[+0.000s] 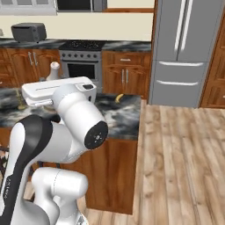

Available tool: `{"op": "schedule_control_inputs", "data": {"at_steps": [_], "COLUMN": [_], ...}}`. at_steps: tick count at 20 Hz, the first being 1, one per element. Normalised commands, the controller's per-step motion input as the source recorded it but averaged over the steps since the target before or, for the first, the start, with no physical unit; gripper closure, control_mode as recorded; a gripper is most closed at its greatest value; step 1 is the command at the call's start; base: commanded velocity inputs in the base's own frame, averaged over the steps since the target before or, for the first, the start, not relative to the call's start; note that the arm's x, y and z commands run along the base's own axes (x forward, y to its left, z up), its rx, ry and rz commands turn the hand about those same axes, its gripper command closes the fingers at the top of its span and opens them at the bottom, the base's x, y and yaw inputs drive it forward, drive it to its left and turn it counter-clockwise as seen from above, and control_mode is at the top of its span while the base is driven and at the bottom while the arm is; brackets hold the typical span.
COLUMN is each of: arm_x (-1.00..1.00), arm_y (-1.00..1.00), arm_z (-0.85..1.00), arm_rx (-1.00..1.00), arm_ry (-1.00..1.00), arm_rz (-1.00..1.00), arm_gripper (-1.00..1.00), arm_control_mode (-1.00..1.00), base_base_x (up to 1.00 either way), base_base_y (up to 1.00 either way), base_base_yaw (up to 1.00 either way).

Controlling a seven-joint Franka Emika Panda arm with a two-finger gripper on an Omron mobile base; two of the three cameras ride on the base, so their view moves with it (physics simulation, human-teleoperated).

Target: Open the cabinet directly in front. Then move the liquor and the mug to the dining counter with the candle on it.

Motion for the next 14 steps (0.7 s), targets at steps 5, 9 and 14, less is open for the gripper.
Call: {"op": "schedule_control_inputs", "data": {"at_steps": [5, 9, 14], "arm_x": [0.0, 0.0, 0.0], "arm_y": [0.0, 0.0, 0.0], "arm_z": [0.0, 0.0, 0.0], "arm_rx": [0.0, 0.0, 0.0], "arm_ry": [0.0, 0.0, 0.0], "arm_rz": [0.0, 0.0, 0.0], "arm_gripper": [1.0, 1.0, 1.0], "arm_control_mode": [1.0, 1.0, 1.0], "base_base_x": [0.48, 0.26, 0.45], "base_base_y": [-0.16, 0.0, 0.0], "base_base_yaw": [0.24, 0.15, 0.11]}}
